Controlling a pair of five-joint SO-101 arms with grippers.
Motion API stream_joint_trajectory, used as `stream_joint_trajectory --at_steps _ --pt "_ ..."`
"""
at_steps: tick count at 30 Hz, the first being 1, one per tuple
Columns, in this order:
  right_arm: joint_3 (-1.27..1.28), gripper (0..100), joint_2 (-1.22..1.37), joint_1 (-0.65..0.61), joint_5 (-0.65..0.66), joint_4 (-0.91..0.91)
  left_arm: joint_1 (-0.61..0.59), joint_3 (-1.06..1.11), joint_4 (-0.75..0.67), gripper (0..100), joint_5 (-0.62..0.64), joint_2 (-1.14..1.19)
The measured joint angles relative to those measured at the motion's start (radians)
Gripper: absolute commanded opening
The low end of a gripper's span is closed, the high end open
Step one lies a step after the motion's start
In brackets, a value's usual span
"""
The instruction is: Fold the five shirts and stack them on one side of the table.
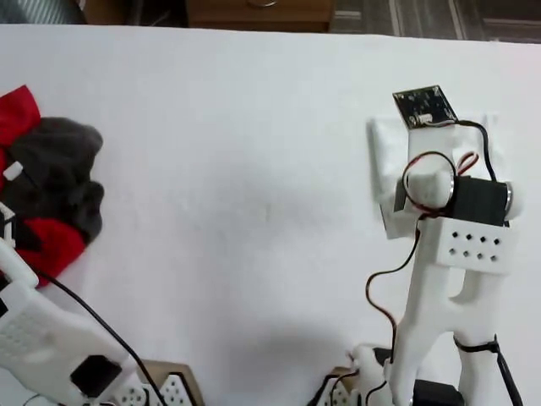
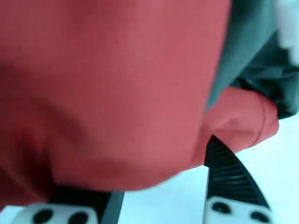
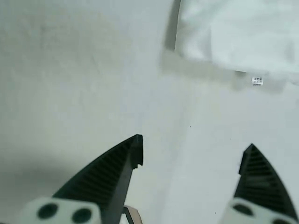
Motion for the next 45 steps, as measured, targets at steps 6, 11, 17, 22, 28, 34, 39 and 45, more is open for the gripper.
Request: stream_joint_trajectory --at_steps 6,11,17,22,28,34,39,45 --pt "0.0 33.0 0.0 0.0 0.0 0.0 0.014 0.149 -0.107 25 -0.08 0.0" --pt "0.0 33.0 0.0 0.0 0.0 0.0 0.015 0.273 -0.238 22 -0.123 -0.006" --pt "0.002 33.0 0.0 0.0 0.0 0.0 0.018 0.302 -0.27 4 -0.127 -0.011" --pt "0.002 33.0 0.0 0.0 0.0 0.0 0.02 0.304 -0.27 3 -0.129 -0.011" --pt "0.002 33.0 0.0 0.0 0.0 0.0 0.021 0.229 -0.157 3 -0.127 -0.003" --pt "0.002 33.0 0.0 0.0 0.0 0.0 0.02 -0.012 0.112 3 -0.098 -0.002" --pt "0.002 33.0 0.0 0.0 0.0 0.0 0.02 -0.324 0.313 3 -0.041 -0.002" --pt "0.031 33.0 -0.002 0.0 0.0 0.0 0.018 -0.615 0.334 3 0.014 -0.048"
